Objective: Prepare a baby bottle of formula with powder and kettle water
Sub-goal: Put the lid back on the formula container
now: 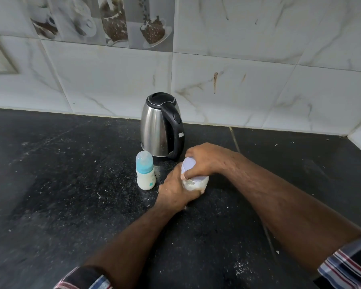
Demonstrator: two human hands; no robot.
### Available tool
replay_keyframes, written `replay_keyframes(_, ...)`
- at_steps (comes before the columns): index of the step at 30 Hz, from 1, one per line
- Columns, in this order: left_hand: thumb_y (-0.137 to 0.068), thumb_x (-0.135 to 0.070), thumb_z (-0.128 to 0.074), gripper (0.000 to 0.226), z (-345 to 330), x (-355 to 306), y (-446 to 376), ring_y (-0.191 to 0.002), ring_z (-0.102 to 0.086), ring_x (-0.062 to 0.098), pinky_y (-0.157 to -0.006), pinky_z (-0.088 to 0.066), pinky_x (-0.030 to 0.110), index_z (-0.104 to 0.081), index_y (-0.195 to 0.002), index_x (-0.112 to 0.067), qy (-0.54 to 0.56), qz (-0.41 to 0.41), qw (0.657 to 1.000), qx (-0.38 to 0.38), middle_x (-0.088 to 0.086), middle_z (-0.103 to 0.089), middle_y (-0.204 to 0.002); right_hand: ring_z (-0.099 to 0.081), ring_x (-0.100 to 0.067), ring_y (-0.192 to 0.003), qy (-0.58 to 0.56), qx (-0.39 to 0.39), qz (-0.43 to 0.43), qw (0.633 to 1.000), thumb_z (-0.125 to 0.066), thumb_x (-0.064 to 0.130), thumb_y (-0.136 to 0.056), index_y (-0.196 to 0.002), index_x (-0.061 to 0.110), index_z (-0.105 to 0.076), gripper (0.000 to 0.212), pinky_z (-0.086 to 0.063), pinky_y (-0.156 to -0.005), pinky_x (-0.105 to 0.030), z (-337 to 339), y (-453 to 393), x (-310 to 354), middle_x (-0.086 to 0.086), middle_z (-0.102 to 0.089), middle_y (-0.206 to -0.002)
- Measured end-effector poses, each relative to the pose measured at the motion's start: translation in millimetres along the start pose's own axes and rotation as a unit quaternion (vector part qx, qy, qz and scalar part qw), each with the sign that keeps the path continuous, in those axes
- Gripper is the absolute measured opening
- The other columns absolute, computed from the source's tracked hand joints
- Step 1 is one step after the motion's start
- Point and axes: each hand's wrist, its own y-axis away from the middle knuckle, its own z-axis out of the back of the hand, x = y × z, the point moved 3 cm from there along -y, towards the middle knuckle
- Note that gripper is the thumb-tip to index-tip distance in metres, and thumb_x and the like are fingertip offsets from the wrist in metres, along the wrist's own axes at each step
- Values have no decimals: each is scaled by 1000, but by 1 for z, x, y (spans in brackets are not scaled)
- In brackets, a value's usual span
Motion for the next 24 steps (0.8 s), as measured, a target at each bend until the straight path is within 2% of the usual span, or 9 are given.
replay_keyframes(2, -59, -60, -80, 104, 1, -1, 0, -133, -54, 10, -113, -46, 43, -34, -150, -40, -1, 3, 1000, -2, -14, -55, -145, -63, -20, -98, 9, 4, 13, 1000, -77, 51, -79, -124, 23, -62, 55, -54, -77, -36, -3, -1, 3, 2, -68, -116)
replay_keyframes(6, -64, -57, -85, 104, 3, 1, -4, -134, -54, 14, -113, -45, 47, -35, -152, -36, -40, 5, 999, 13, -10, -57, -145, -57, -22, -119, 22, 56, 63, 996, -84, 14, -76, -137, 29, -58, 68, -55, -95, -44, 0, 1, 6, 3, -60, -132)
replay_keyframes(8, -66, -55, -86, 104, 3, 2, -5, -135, -53, 15, -114, -44, 48, -33, -154, -35, -49, 5, 999, 18, -9, -55, -147, -53, -23, -125, 1, 76, 67, 995, -83, 6, -75, -140, 33, -57, 75, -53, -99, -46, 5, 1, 2, 4, -54, -140)
replay_keyframes(16, -68, -48, -90, 107, 2, 1, -4, -138, -50, 16, -115, -44, 44, -31, -156, -33, -32, -5, 999, 8, -7, -52, -151, -44, -20, -138, -39, 61, 92, 993, -75, -6, -74, -130, 39, -64, 72, -46, -107, -46, 5, 4, -5, 7, -46, -153)
replay_keyframes(24, -71, -47, -88, 106, 3, -1, -2, -141, -46, 15, -117, -41, 43, -29, -157, -33, -32, -4, 999, 6, -7, -49, -155, -45, -18, -135, -57, 36, 82, 994, -84, 6, -74, -140, 37, -59, 77, -44, -103, -36, 7, 6, -11, 6, -48, -150)
